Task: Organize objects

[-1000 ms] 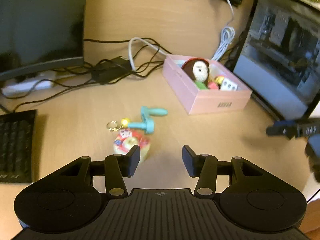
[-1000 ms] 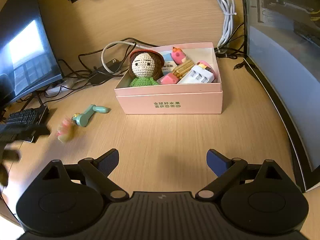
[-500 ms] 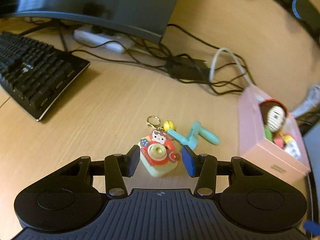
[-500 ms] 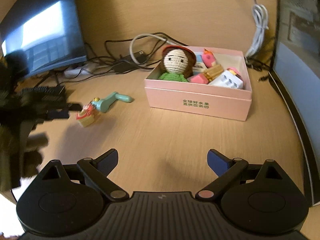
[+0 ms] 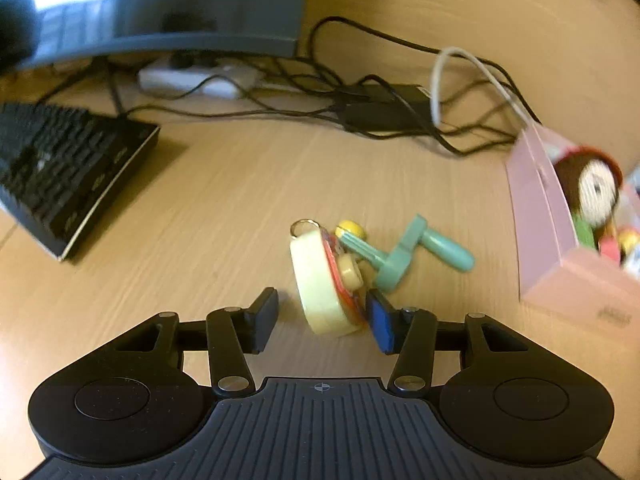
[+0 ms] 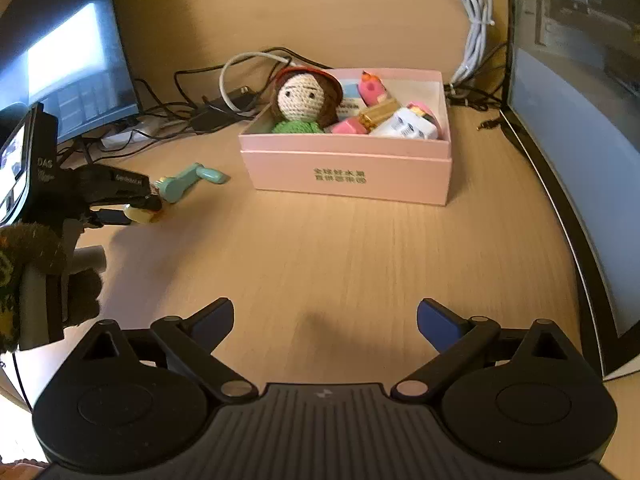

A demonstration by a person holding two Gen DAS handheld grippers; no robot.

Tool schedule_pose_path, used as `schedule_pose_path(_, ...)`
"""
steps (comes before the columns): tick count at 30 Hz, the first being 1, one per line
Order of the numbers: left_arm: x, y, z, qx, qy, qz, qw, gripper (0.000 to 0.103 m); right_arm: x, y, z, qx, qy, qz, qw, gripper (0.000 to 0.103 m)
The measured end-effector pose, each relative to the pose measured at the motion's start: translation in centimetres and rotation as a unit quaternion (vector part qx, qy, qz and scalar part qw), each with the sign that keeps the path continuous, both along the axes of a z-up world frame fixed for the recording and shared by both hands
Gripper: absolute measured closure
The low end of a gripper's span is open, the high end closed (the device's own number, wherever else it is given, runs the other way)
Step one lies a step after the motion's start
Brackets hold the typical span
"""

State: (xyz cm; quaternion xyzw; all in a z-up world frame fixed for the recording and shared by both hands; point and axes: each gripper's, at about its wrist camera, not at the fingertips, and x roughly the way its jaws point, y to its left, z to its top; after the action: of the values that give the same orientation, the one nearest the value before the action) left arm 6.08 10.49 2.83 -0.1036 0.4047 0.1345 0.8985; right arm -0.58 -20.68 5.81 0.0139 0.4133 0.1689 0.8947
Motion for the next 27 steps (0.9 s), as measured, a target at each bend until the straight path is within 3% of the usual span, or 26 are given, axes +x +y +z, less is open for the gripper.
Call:
schedule_pose_path(9,0.9,1.9,0.1,-0.001,-0.002,-0.006,1.0000,0.052,0.8,3.1,-1.0,-0.027,-0.006,0.043,0.999,0.000)
schedule_pose_path(14,-3.4,2.5,0.5,-0.023,0.008,-0.034,0.9991,0.052,1.2,5.2,-0.9,-0.039,-0.056,0.044,0.997,0.000)
schedule_pose_path(18,-7.7,2.9,0.8,-0.015,0.018,-0.060,0.9979,0.052,3.2,8.3,-1.2,-0.035,-0.035,0.110,0.993,0.000)
schedule_pose_path(23,-11.3,4.8,1.1,-0.013,0.033,-0.055,0.9978,0.052,5.2,13.8,-1.5,-0.031,-0.066,0.163,0.984,0.000)
schedule_pose_path(27,-13.2,7.3,1.0,-0.015,0.036,-0.040,0.9984,0.052,8.5,18.3,-1.2,-0.002,-0.074,0.152,0.986,0.005)
